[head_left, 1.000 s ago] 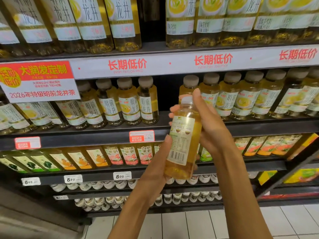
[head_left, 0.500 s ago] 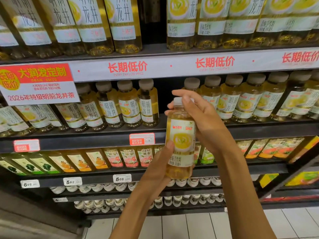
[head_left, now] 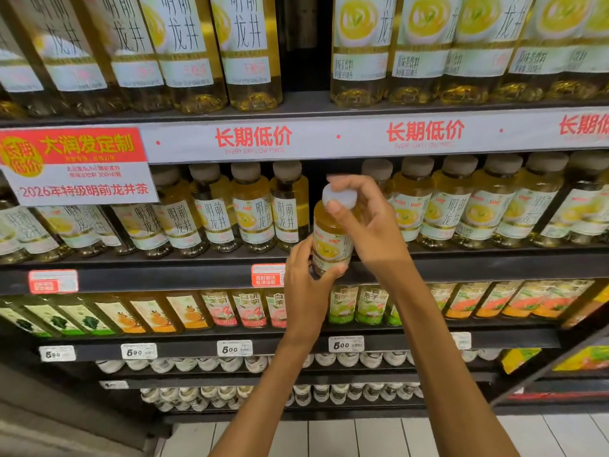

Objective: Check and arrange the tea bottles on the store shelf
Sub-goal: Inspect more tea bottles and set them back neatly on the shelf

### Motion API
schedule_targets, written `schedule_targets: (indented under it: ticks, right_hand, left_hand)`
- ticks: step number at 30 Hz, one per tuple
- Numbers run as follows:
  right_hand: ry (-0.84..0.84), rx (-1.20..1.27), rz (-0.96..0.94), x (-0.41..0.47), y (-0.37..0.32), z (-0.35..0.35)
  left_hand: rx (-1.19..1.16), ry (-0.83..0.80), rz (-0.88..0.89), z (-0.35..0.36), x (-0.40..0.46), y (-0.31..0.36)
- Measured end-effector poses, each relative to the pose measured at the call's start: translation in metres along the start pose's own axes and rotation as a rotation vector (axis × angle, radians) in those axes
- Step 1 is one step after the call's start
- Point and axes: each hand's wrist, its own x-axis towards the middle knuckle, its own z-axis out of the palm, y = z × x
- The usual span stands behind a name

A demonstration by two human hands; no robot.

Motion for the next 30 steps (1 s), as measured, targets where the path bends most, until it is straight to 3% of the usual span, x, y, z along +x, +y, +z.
schedule_targets:
  ticks: [7,14,23,30]
  right_hand:
    - [0.080,-0.348,-0.149,0.001,0.013,-0.002]
    - [0.160,-0.715,-0.208,0.004,0.018,-0.007]
    - [0.228,-0.811,-0.130,0.014,0.017,0.001]
    - [0.236,-0.924,-0.081,0.021,0.021,0.006]
  left_hand:
    - [-0.100,0.101,-0.038,0.008,0.006,0.001]
    - [-0.004,0.208,0.015,0.021,0.008,-0.003]
    - [0.020,0.261,-0.026,0.030,0.005,-0.001]
    - [0.103,0.153,0.022,0.024,-0.001,-0.001]
